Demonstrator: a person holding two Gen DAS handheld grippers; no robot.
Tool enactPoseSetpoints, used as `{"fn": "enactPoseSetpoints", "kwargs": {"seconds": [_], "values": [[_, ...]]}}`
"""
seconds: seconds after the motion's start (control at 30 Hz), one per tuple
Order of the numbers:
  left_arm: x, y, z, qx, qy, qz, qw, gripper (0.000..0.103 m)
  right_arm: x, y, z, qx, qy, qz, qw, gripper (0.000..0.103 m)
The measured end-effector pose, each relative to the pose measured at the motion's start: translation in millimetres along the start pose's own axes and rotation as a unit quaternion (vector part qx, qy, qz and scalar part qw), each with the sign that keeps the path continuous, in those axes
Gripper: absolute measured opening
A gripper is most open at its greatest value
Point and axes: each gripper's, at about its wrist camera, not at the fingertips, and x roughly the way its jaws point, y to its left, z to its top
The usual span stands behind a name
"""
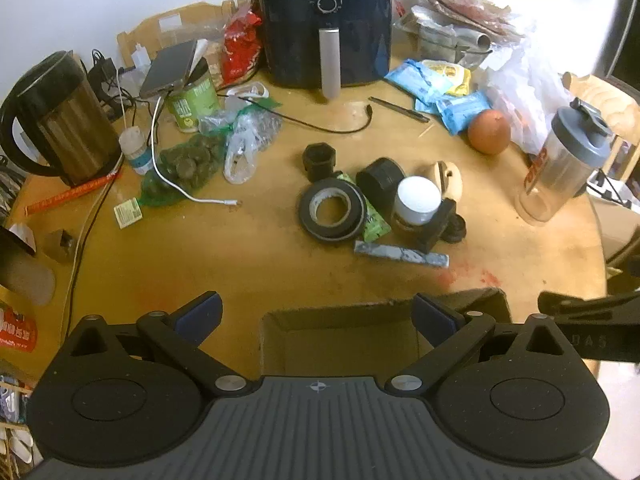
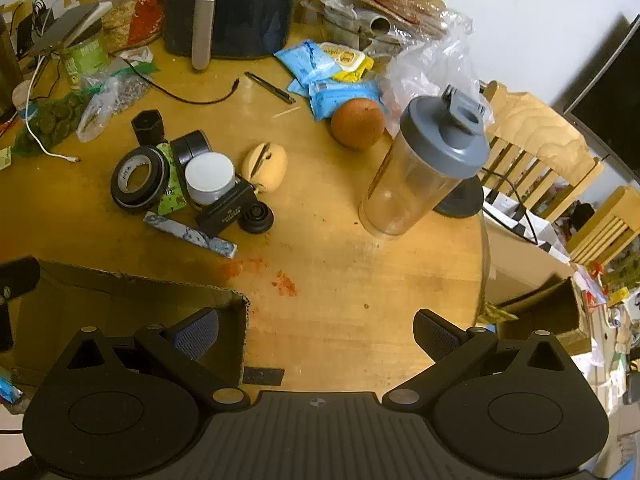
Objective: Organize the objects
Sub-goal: 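Move the right tool toward the white-lidded jar beside the tape rolls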
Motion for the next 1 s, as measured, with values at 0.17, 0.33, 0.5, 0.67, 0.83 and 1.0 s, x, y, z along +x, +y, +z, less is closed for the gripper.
{"fn": "enactPoseSetpoints", "kwargs": {"seconds": [0.17, 0.33, 0.5, 0.67, 0.83, 1.0], "values": [[6, 3, 6, 0.003, 0.001, -0.009, 1.0, 0.103, 12, 0, 2, -0.003, 0.026, -0.003, 1.0, 0.103], [13, 2, 7, 0.005, 0.012, -0.036, 0.9993, 0.103, 20, 1, 4, -0.001, 0.032, -0.001, 0.999, 0.103], [20, 3, 14, 0.018, 0.021, -0.045, 0.9986, 0.103, 28, 1, 11, 0.01, 0.022, 0.006, 1.0, 0.103], [28, 4, 22, 0.025, 0.026, -0.05, 0.9981, 0.103, 38, -5, 18, 0.014, 0.035, 0.02, 0.999, 0.103], [36, 3, 29, 0.027, 0.027, -0.058, 0.9976, 0.103, 49, -13, 24, 0.007, 0.033, 0.02, 0.999, 0.103], [45, 4, 34, 0.026, 0.043, -0.072, 0.9961, 0.103, 61, -20, 32, -0.005, 0.03, 0.033, 0.999, 0.103]]}}
